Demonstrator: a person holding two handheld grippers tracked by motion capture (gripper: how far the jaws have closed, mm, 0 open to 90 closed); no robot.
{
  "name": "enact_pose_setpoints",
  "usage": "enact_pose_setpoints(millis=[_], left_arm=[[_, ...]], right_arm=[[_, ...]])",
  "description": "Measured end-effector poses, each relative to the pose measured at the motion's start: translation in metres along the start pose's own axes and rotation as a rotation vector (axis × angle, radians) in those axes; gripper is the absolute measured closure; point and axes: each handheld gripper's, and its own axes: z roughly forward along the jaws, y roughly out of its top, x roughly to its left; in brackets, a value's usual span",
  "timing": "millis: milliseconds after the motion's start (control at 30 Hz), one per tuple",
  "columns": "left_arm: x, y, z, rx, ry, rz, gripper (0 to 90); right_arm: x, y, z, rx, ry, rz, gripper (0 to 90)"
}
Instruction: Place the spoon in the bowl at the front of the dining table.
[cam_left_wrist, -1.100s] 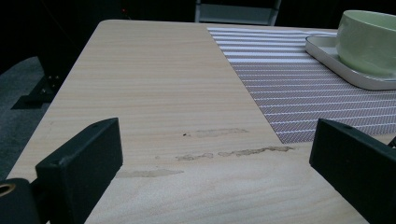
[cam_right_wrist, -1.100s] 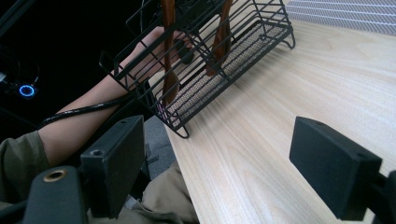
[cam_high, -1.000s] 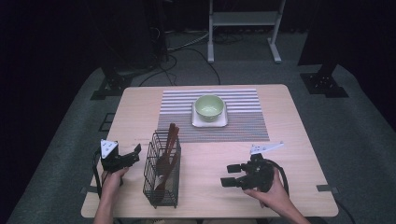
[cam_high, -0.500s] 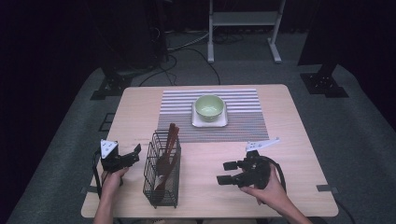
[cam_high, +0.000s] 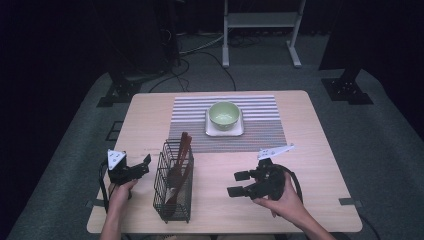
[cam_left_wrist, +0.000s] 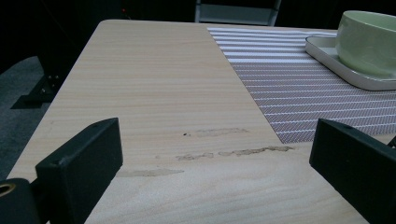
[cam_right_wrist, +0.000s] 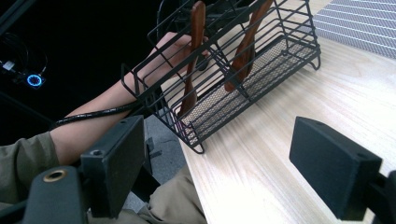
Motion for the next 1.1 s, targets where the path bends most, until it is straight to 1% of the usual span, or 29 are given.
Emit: enact_pose_setpoints(millis=[367,633,700,933,1100], left_arm=[[0.000,0.000,0.000,-0.002,-0.001,-0.001,1.7],[0.000,0.000,0.000,-0.002,-0.001,-0.002,1.7],[0.000,0.000,0.000,-0.003,-0.001,-0.002,1.7],[0.000,0.000,0.000,-0.003,-0.001,-0.001,1.7],[0.000,0.000,0.000,-0.003,-0.002,-0.002,1.7]], right_arm=[[0.005,0.010,0.004,0.014,0.005,-0.018,16.7],[0.007,0.014,0.009,0.025,0.012,-0.018,16.8],[0.007,0.014,0.010,0.028,0.014,-0.012,16.7],[0.009,0.018,0.014,0.034,0.018,-0.019,16.7],[0.010,0.020,0.016,0.044,0.017,-0.012,16.7]])
